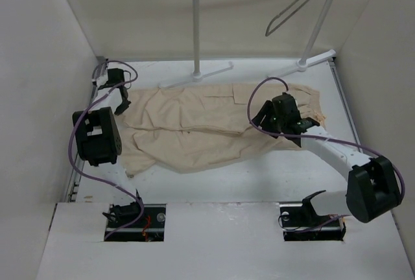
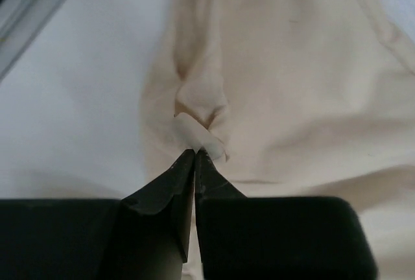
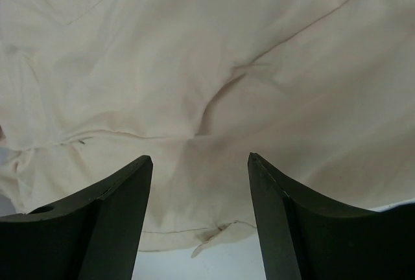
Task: Place the trousers on the hanger
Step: Flatten out the trousers at the center of the board.
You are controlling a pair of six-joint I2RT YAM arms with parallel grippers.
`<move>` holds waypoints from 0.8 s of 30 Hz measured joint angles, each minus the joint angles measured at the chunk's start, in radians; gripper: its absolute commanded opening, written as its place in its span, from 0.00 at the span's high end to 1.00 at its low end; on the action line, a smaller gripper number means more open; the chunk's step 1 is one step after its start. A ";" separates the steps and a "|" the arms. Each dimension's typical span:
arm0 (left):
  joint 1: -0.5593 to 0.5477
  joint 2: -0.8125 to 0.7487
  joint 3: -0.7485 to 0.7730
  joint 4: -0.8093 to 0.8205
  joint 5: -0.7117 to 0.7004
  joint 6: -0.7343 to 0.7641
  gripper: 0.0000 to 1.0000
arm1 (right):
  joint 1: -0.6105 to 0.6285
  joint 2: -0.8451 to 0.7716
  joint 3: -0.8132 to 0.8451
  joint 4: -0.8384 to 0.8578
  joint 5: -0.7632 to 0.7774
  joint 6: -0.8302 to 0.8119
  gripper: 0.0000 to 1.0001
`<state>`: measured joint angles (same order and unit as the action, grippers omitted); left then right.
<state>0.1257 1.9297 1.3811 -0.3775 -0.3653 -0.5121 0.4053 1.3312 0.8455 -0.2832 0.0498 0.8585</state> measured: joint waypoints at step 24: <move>0.219 -0.956 -0.674 -0.155 0.037 -0.327 0.57 | 0.056 -0.249 -0.160 -0.032 -0.137 -0.048 0.72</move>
<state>0.3447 0.9737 0.7067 -0.5323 -0.3279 -0.8391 0.4610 1.0821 0.6857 -0.3149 -0.0875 0.8101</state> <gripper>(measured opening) 0.444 0.238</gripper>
